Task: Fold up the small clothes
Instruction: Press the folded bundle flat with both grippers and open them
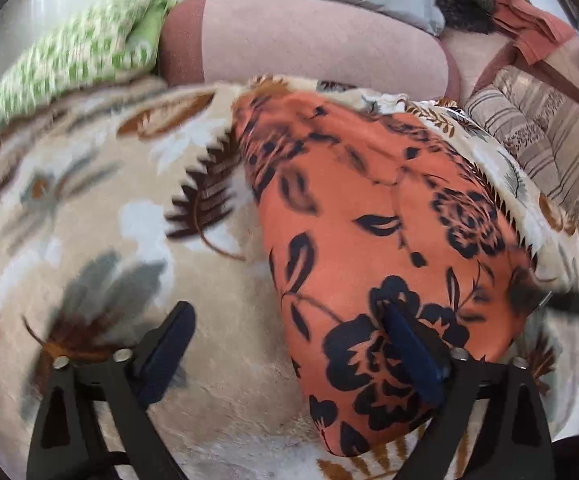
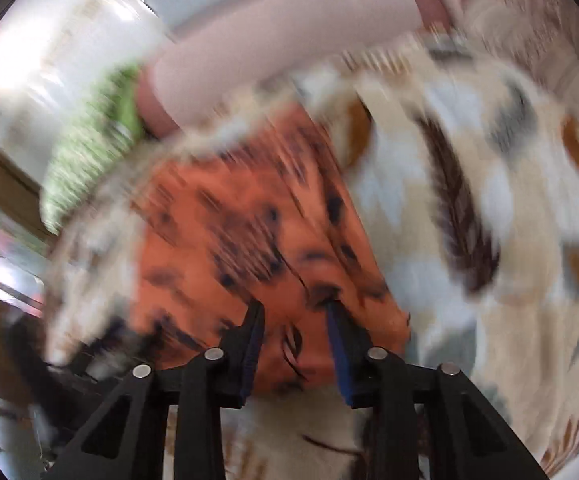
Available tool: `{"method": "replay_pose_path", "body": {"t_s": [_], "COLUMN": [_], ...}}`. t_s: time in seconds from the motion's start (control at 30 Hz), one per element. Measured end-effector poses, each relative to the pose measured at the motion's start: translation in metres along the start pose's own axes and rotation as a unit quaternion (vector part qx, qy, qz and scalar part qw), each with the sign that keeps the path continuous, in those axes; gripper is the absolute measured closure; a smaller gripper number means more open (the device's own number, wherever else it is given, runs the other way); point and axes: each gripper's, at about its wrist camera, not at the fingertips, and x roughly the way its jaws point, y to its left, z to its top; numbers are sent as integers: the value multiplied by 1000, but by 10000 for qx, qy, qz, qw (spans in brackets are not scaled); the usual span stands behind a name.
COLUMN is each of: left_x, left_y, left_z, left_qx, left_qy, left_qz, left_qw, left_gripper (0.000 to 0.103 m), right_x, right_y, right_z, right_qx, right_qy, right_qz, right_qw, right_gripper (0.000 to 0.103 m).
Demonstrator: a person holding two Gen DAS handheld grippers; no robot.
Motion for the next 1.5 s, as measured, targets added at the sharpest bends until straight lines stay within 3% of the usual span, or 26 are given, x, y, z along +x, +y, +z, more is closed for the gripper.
{"method": "replay_pose_path", "body": {"t_s": [0.03,0.13,0.27,0.4,0.53,0.67,0.8,0.87,0.97,1.1,1.23,1.27,1.37,1.5], "left_x": [5,9,6,14,15,18,17,17,16,14,14,15,13,1], "left_y": [2,3,-7,0,-2,-5,-5,-3,-4,-3,-2,-2,-4,-4], "left_z": [-2,-5,-3,-5,-6,-6,-7,-4,-4,-7,-8,-8,-7,4], "left_qx": [-152,-328,-72,-487,-336,-211,-242,-273,-236,-241,-234,-220,-148,-236], "left_qy": [119,208,208,481,487,479,517,500,479,461,328,321,352,339], "left_qz": [-133,-265,-183,-447,-394,-418,-417,-407,-360,-398,-327,-338,-313,-219], "left_qw": [9997,9989,9996,9967,9975,9978,9975,9975,9979,9979,9987,9987,9988,9989], "left_gripper": [3,2,2,0,0,0,0,0,0,0,0,0,0,0], "right_x": [13,7,-14,-12,45,105,96,87,87,122,174,183,177,122], "right_y": [-7,-6,13,48,55,47,67,90,130,178,179,173,153,127], "right_z": [-5,-1,33,79,122,147,163,167,168,156,159,160,168,167], "right_qx": [129,95,-37,-141,99,297,144,-172,-518,-885,-780,-568,20,-109], "right_qy": [220,243,51,-132,392,914,744,635,840,1530,1805,1867,1587,796], "right_qz": [-66,-69,96,359,389,111,126,355,977,1682,1331,1480,1977,1943], "right_qw": [9997,9996,9999,9992,9984,9953,9970,9972,9903,9698,9714,9695,9673,9777], "right_gripper": [69,69,66,66,66,70,67,67,67,67,67,68,68,67]}}
